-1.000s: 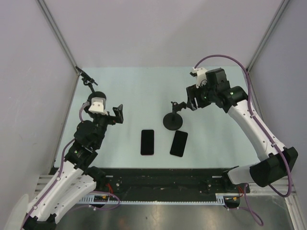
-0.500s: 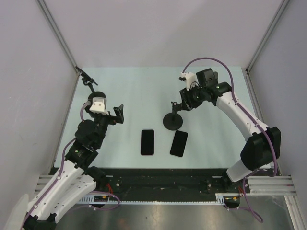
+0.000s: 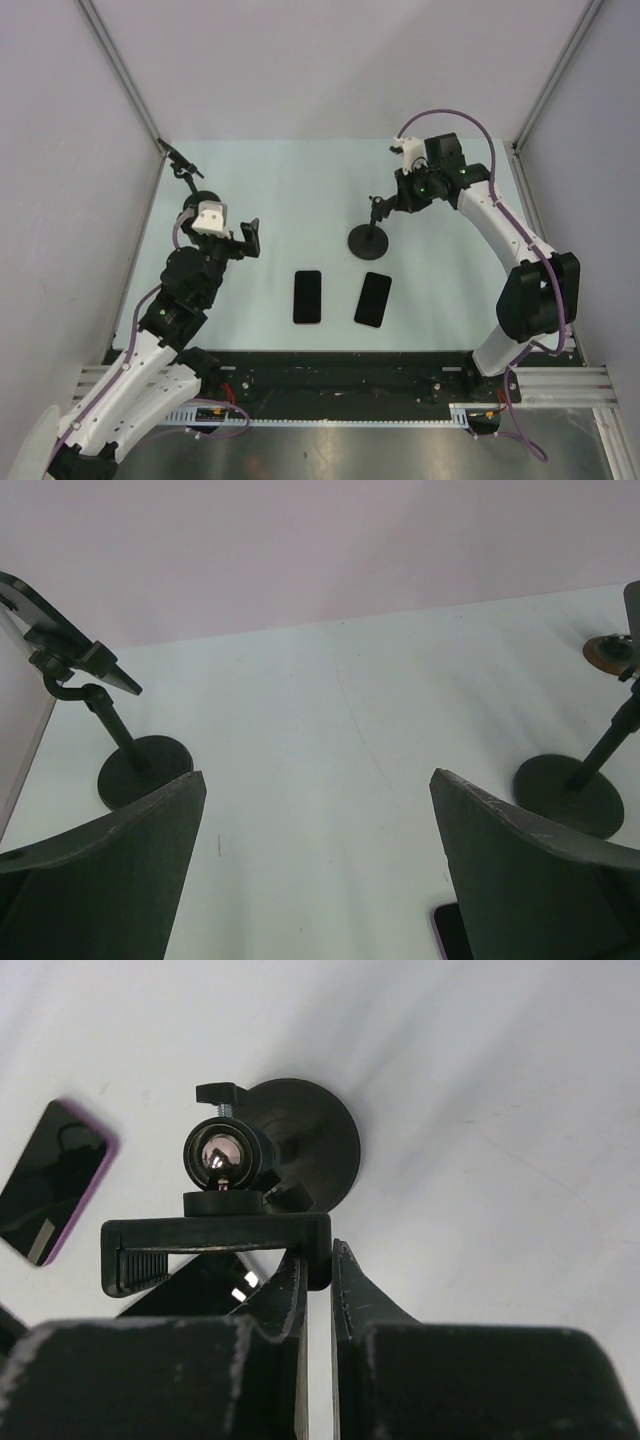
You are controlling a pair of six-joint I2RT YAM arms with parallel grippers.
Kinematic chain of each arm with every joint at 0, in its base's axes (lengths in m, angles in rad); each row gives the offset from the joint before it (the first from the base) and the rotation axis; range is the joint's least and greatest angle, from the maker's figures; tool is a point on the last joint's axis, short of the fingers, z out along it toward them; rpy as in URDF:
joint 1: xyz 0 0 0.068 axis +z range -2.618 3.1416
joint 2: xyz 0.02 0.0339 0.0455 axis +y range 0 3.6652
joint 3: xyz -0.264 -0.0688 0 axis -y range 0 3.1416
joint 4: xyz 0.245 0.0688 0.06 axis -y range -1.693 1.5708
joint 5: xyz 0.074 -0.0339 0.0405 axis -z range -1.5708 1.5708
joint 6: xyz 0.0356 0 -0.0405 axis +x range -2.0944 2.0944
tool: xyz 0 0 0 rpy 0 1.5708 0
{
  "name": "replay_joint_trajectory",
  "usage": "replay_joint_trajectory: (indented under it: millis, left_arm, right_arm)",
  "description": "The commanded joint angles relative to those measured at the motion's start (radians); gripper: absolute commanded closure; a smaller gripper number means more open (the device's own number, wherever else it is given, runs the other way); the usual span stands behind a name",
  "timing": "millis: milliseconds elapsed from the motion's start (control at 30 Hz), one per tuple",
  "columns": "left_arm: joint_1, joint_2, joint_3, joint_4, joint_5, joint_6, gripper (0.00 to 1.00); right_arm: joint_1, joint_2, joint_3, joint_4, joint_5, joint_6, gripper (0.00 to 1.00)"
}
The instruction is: Remove the phone from the phone stand
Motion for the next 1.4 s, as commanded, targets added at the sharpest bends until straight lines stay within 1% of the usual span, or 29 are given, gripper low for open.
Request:
replay_joint_trajectory:
  millis: [0, 100, 233, 367, 500, 700, 733, 800, 833, 900, 933, 1000, 1033, 1133, 1233, 1267, 1333, 1367]
  left_arm:
    - [0.006, 0.011, -0.002, 0.019, 0.002, 0.036, 0.0]
    - [0.006, 0.022, 0.0, 0.021, -0.002, 0.04, 0.0]
    - [0.006, 0.036, -0.003, 0.026, -0.006, 0.046, 0.0]
    - [0.004, 0.047, -0.003, 0.03, -0.006, 0.049, 0.0]
    - [0.004, 0.054, -0.005, 0.032, -0.002, 0.049, 0.0]
    - [0.004, 0.056, -0.007, 0.036, -0.001, 0.054, 0.0]
    - [0.004, 0.056, -0.007, 0.036, -0.001, 0.052, 0.0]
    - [0.006, 0.054, -0.008, 0.038, 0.001, 0.056, 0.0]
    - [0.006, 0.053, -0.007, 0.038, 0.001, 0.054, 0.0]
    - [0.006, 0.051, -0.008, 0.038, 0.002, 0.054, 0.0]
    - [0.004, 0.05, -0.008, 0.038, 0.004, 0.054, 0.0]
    - [0.004, 0.045, -0.008, 0.038, 0.002, 0.052, 0.0]
    - [0.006, 0.042, -0.008, 0.038, 0.004, 0.052, 0.0]
    - [0.006, 0.033, -0.008, 0.038, 0.004, 0.052, 0.0]
    - [0.004, 0.027, -0.007, 0.038, 0.007, 0.048, 0.0]
    - [0.004, 0.024, -0.007, 0.038, 0.007, 0.046, 0.0]
    - [0.006, 0.022, -0.005, 0.039, 0.007, 0.045, 0.0]
    - [0.004, 0.019, -0.003, 0.038, 0.007, 0.042, 0.0]
  right_arm:
    - [-0.123, 0.057, 0.129, 0.122, 0.029, -0.008, 1.0]
    - [-0.165, 0.116, 0.211, 0.135, 0.029, -0.024, 1.0]
    - [-0.225, 0.24, 0.323, 0.148, 0.039, -0.027, 1.0]
    - [-0.251, 0.333, 0.429, 0.153, 0.069, -0.034, 1.0]
    - [-0.268, 0.41, 0.54, 0.138, 0.052, -0.034, 1.0]
    - [-0.271, 0.459, 0.584, 0.122, 0.049, -0.03, 1.0]
    - [-0.271, 0.461, 0.58, 0.127, 0.045, -0.025, 0.98]
    - [-0.269, 0.462, 0.577, 0.122, 0.037, -0.013, 0.92]
    - [-0.269, 0.461, 0.578, 0.116, 0.033, -0.01, 0.75]
    - [-0.266, 0.446, 0.58, 0.11, 0.028, 0.008, 0.59]
    - [-0.265, 0.435, 0.58, 0.109, 0.036, 0.018, 0.49]
    - [-0.259, 0.412, 0.578, 0.109, 0.062, 0.034, 0.41]
    - [-0.249, 0.38, 0.58, 0.104, 0.097, 0.054, 0.32]
    - [-0.233, 0.3, 0.571, 0.086, 0.178, 0.1, 0.25]
    - [-0.211, 0.234, 0.534, 0.05, 0.261, 0.166, 0.24]
    - [-0.205, 0.181, 0.515, 0.043, 0.275, 0.236, 0.24]
    - [-0.2, 0.116, 0.413, 0.033, 0.278, 0.322, 0.24]
    - [-0.196, 0.047, 0.355, 0.041, 0.269, 0.408, 0.24]
